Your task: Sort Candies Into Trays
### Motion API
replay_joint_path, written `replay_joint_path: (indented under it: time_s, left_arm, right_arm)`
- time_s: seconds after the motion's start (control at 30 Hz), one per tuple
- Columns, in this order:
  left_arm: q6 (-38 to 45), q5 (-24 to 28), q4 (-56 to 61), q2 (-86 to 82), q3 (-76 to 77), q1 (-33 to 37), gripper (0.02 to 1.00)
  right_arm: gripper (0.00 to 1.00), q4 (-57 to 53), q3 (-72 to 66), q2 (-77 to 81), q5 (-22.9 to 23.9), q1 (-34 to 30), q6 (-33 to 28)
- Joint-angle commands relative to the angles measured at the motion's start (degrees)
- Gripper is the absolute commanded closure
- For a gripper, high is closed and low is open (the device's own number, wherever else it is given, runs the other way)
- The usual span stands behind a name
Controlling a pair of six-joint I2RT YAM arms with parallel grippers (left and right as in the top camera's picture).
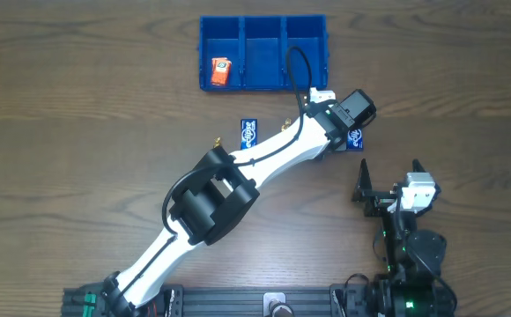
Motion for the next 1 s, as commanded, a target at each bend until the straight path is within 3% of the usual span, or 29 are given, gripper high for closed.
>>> replay_joint_path:
  time_s: [0.03, 0.13, 0.53, 0.7, 0.77, 0.87, 1.0]
  left_arm:
    - [-0.44, 0.04, -1.62, 1.68, 0.28, 0.17, 0.441]
    - [-0.44, -0.04, -1.79, 1.7, 0.28, 0.15, 0.457]
    - [-0.2, -0.35, -0.94, 1.68, 0.31, -0.22, 0.669]
    - [5.4, -8.17, -1.14, -8.46, 0.31, 0.63, 0.68]
    - [9.75, -11.54, -1.14, -14.75, 0.31, 3.08, 0.687]
    - [16.35, -12.46, -1.11, -22.97, 0.31, 9.77, 0.695]
    - [23.5, -7.08, -1.16, -26.16, 0.26, 20.92, 0.706]
  right_arm:
    - [0.001, -0.17, -0.22, -0.31, -0.33, -0.04, 0.57]
    - [0.001, -0.17, -0.22, -0.31, -0.33, -0.04, 0.57]
    - [0.001, -0.17, -0.22, -0.31, -0.33, -0.04, 0.57]
    - [0.003, -0.17, -0.24, -0.31, -0.33, -0.04, 0.57]
    - [0.001, -0.17, -0.22, -0.31, -0.33, -0.04, 0.57]
    - [0.001, -0.15, -0.22, -0.31, -0.33, -0.04, 0.57]
    - [0.001, -0.17, -0.22, -0.31, -0.33, -0.04, 0.57]
